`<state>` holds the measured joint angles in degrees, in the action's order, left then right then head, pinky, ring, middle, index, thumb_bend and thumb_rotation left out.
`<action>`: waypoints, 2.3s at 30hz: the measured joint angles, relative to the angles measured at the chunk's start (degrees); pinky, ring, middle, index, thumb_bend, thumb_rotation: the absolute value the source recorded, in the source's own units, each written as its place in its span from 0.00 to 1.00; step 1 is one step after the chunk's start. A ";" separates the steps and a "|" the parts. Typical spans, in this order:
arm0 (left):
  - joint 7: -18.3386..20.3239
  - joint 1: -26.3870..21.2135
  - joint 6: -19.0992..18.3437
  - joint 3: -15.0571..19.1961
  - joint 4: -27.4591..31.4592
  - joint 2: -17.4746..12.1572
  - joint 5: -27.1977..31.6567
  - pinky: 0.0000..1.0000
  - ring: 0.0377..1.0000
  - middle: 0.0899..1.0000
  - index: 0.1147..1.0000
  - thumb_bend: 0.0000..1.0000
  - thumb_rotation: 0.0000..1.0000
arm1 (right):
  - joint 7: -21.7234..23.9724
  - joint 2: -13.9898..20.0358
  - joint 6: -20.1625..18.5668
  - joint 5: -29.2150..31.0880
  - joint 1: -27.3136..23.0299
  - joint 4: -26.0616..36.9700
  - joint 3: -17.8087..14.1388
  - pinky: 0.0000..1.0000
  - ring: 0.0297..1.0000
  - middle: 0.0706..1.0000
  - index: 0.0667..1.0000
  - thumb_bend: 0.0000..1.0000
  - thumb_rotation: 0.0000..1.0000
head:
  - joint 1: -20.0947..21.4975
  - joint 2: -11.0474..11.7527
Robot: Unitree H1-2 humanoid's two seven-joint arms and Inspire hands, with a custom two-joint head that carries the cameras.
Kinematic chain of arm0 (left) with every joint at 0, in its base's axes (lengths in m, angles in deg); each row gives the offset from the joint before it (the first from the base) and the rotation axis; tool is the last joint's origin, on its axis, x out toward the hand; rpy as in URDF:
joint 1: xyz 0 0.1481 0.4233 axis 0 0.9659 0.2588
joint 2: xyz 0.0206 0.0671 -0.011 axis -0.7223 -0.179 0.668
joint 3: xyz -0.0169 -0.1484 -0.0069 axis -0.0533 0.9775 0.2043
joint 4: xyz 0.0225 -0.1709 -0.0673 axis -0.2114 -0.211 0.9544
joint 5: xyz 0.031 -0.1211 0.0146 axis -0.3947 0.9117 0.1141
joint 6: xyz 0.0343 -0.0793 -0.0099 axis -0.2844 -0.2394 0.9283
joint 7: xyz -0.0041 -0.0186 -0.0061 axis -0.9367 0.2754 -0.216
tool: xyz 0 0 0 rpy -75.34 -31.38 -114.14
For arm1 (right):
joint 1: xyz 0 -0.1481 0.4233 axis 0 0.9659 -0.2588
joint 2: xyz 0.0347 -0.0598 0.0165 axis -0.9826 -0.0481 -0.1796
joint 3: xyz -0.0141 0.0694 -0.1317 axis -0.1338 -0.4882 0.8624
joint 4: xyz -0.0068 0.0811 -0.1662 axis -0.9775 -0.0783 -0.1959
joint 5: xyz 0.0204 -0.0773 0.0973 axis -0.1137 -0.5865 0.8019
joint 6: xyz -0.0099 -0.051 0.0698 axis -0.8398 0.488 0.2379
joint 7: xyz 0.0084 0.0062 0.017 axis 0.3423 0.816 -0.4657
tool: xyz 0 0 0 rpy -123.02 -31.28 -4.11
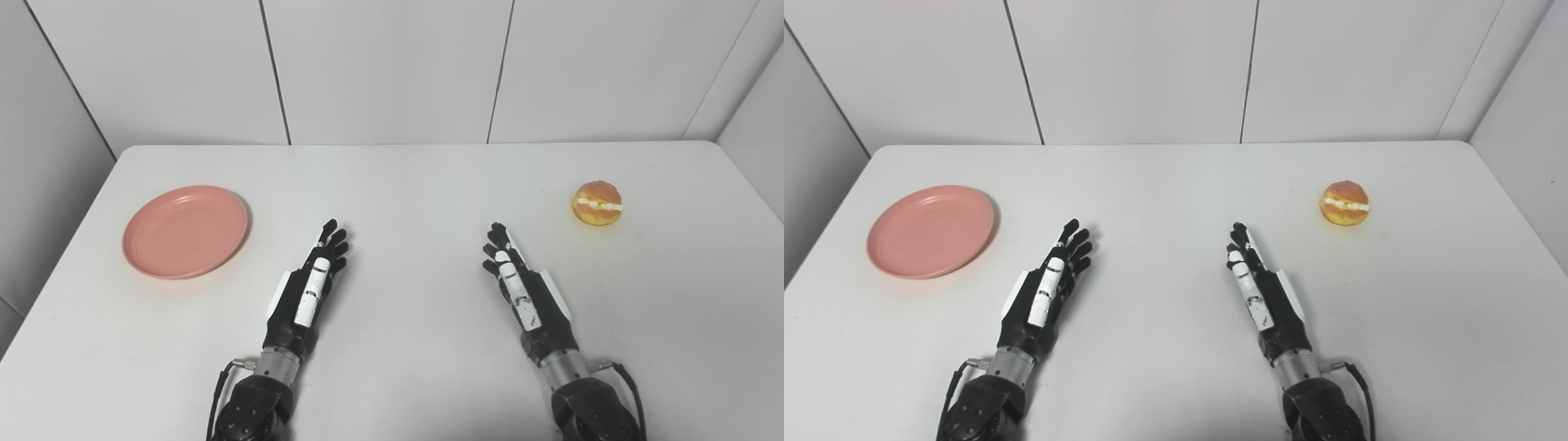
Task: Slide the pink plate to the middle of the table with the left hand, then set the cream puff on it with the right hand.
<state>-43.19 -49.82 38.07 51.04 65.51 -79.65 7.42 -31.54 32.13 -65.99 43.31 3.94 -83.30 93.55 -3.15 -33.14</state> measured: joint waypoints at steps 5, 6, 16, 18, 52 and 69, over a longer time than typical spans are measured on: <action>-0.82 -0.39 0.35 -0.19 -0.72 0.86 -1.76 0.95 0.95 0.96 0.95 0.44 1.00 | 0.91 0.94 0.82 0.98 -0.01 -0.70 -0.46 0.99 0.98 1.00 1.00 0.27 1.00 | -3.00 1.50; -1.03 -0.47 0.44 -0.20 -0.87 1.05 -1.93 0.95 0.95 0.96 0.95 0.43 1.00 | 1.14 1.02 1.33 1.19 -0.02 -1.00 -0.61 0.99 0.98 1.00 1.00 0.27 1.00 | -3.18 1.59; -3.38 -2.23 1.80 -1.05 -3.65 2.62 -5.28 0.94 0.95 0.96 0.95 0.44 1.00 | 3.58 2.16 4.23 3.27 -0.37 -3.56 -1.40 1.00 0.99 1.00 1.00 0.26 1.00 | -9.94 4.14; -3.56 -2.53 1.90 -1.20 -4.04 2.78 -5.57 0.94 0.96 0.96 0.95 0.44 1.00 | 3.86 2.28 4.51 3.58 -0.46 -3.71 -1.55 1.00 0.99 1.00 1.00 0.25 1.00 | -11.35 4.49; -6.28 -4.64 2.80 -2.59 -6.99 4.67 -8.15 0.94 0.96 0.95 0.94 0.45 1.00 | 5.95 2.85 4.95 5.61 -0.90 -3.82 -2.60 1.00 1.00 1.00 1.00 0.16 1.00 | -15.84 6.51; -5.58 -2.73 1.44 -1.99 -3.31 4.59 -5.88 0.95 0.96 0.97 0.96 0.43 1.00 | 5.91 2.05 5.15 4.37 -1.43 -4.28 -2.39 1.00 1.00 1.00 1.00 0.18 1.00 | -15.57 6.51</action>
<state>-48.77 -52.54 39.52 49.04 62.20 -75.06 1.55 -25.62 34.19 -60.83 47.68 2.51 -87.58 91.17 -18.72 -26.63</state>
